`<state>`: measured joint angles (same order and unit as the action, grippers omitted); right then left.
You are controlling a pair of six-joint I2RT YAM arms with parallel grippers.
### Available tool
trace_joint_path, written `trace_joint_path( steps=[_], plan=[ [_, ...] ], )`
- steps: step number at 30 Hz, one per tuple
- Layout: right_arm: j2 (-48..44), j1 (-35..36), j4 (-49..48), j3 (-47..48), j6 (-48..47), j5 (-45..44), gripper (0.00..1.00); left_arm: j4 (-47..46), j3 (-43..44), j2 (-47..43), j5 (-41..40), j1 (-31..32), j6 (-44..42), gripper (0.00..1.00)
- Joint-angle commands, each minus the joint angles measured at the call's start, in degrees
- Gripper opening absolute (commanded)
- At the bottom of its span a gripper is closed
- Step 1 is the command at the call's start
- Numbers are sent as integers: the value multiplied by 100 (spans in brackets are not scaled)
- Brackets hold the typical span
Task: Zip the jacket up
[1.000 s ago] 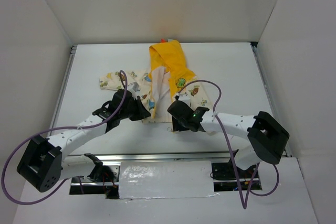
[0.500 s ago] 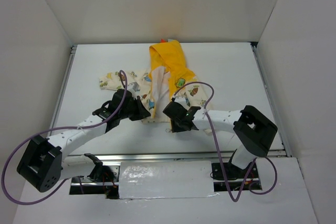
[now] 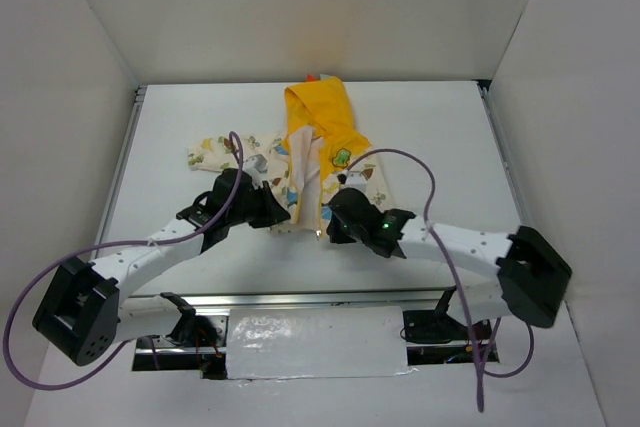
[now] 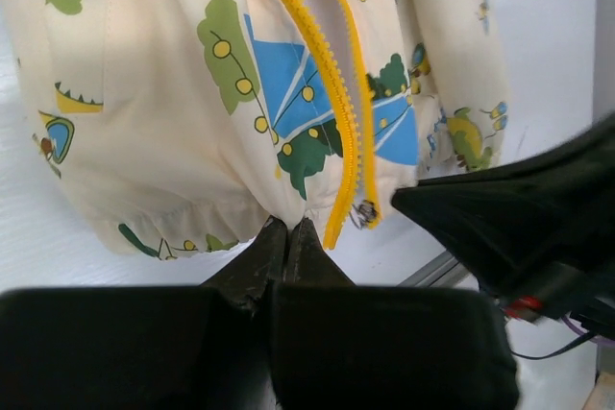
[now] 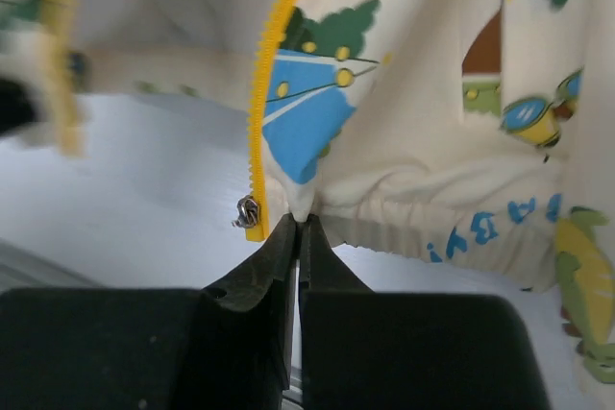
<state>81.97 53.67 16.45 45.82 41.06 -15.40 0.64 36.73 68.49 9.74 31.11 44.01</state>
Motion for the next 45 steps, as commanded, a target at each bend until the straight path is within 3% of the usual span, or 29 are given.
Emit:
trace_joint_path(
  steps=[1,4,6,8,9,11,12,14,17,25,30,31,33,35,37,39,41,43,44,45],
  plan=[
    [-1232,-163,-1545,-450,17,19,0,-721,-8,7,370,-26,143,0],
    [-1919,-663,-3090,-1240,-176,641,0,-1144,-69,-37,520,-26,275,0],
    [-2141,-1086,-4506,-1891,-396,1834,0,-1671,-148,-81,687,-26,415,0],
    [-2125,-1227,-5219,-2104,-1000,3070,0,-2076,-192,-108,775,-26,503,0],
    [-1854,-1201,-4900,-1921,-1673,3217,0,-2121,-184,-73,758,-26,521,0],
    [-1449,-1035,-3534,-1195,-2161,3001,0,-2147,-123,-38,758,-26,530,0],
    [-1204,-964,-3413,-1111,-2416,2494,0,-2174,-96,24,793,-26,521,0],
    [-1288,-763,-3813,-1364,-2384,1633,0,-2253,-96,103,846,-26,565,0],
    [-1482,-735,-4744,-1908,-2383,1725,0,-2306,-105,182,907,-26,591,0],
    [-1280,-568,-4966,-1909,-2313,143,0,-1938,27,139,723,-26,512,0],
    [-1457,-586,-6906,-2770,-1435,870,0,-1936,-43,-2,591,-26,591,0],
    [-1300,-586,-7745,-3085,-1208,1063,0,-2180,-165,-46,599,-26,652,0],
    [-1062,-594,-9203,-3544,-1135,1310,0,-2654,-367,-107,643,-26,854,0],
    [-719,-586,-9668,-3633,-1362,1853,0,-2797,-412,-125,661,-35,942,0],
    [-848,-568,-8464,-3161,-2062,2172,0,-2650,-307,-134,652,-26,899,0],
    [-903,-280,-5626,-1928,-2365,198,0,-2334,-150,-160,530,-26,811,0],
    [-692,21,-5406,-1595,-2558,-2235,0,-1894,-70,-248,188,-26,706,0],
    [-1197,-23,-6552,-2004,-2542,-2004,0,-1753,-43,-344,-32,-26,679,0],
    [-1401,-241,-7367,-2799,-2411,-993,0,-1717,-43,-371,-68,-35,662,0],
    [-1499,-408,-9168,-3146,-2183,-374,0,-1717,-61,-415,-77,-35,670,0]
  ],
)
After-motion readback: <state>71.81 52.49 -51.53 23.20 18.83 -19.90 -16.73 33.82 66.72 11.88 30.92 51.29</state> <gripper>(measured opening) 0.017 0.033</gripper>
